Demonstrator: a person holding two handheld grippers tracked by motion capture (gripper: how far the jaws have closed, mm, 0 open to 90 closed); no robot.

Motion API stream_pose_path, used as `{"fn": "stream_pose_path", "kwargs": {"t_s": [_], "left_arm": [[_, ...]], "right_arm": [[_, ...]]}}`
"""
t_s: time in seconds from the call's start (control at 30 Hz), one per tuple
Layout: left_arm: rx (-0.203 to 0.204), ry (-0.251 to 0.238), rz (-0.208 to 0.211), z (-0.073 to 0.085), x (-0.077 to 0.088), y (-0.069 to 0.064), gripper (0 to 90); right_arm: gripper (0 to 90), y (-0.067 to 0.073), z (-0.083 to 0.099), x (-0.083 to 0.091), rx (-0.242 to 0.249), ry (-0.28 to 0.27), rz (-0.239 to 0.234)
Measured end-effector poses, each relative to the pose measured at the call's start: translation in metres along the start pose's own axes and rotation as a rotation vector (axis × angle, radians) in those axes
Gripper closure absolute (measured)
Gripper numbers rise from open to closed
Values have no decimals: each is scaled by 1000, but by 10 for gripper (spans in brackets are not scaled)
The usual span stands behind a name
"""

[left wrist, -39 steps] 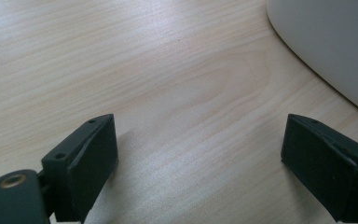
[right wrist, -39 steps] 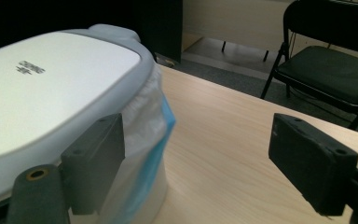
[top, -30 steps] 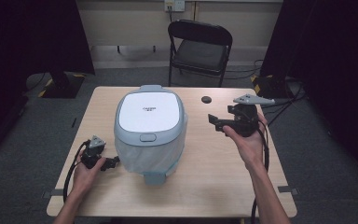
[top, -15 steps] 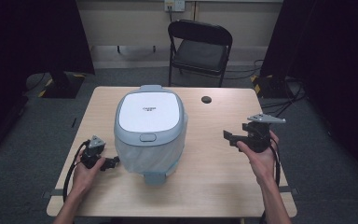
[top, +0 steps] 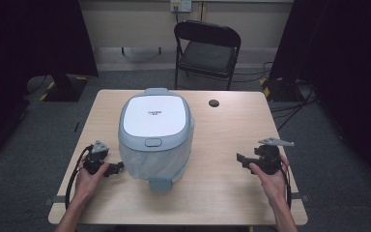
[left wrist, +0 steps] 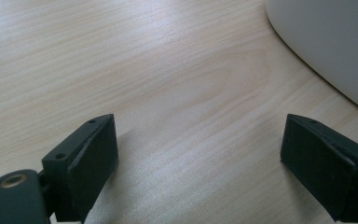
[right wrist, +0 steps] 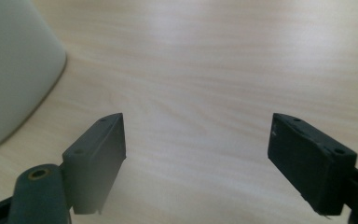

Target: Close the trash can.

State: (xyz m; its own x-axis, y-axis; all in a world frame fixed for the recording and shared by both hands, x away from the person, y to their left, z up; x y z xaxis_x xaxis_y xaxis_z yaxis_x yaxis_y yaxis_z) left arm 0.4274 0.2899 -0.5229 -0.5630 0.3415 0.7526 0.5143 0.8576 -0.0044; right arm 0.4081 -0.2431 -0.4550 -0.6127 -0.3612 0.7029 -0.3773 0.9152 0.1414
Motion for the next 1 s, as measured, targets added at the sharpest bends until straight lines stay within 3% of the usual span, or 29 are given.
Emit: {"fn": "stream_pose_path", "kwargs": {"t_s": [0.1, 0.2, 0.37, 0.43, 0.6, 0.7, 1.0], "left_arm": [[0, 0, 0, 0, 0, 0, 105], [0, 0, -1, 0, 0, 0, 105], [-2, 0, -5, 0, 0, 0, 105], [-1, 0, -5, 0, 0, 0, 105], [-1, 0, -4, 0, 0, 0, 105], [-2, 0, -5, 0, 0, 0, 105], [-2, 0, -5, 0, 0, 0, 105]], "right_arm": [[175, -1, 18, -14, 7, 33, 15], [177, -4, 28, -19, 22, 64, 91], [178, -12, 42, -26, 11, 134, 125], [155, -16, 48, -30, 23, 157, 163], [121, -16, 52, -33, 32, 118, 175], [114, -16, 55, -35, 40, 62, 171], [116, -16, 55, -35, 43, 56, 175]]}}
Point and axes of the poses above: each handheld gripper's, and its own axes: x roughly backward along the jaws, z roughly out of its underside, y roughly to its left, the point moved 3 cm from there along -x, roughly forward along the jaws, and after that the axes turned 6 degrees about y, right-handed, at the moved point
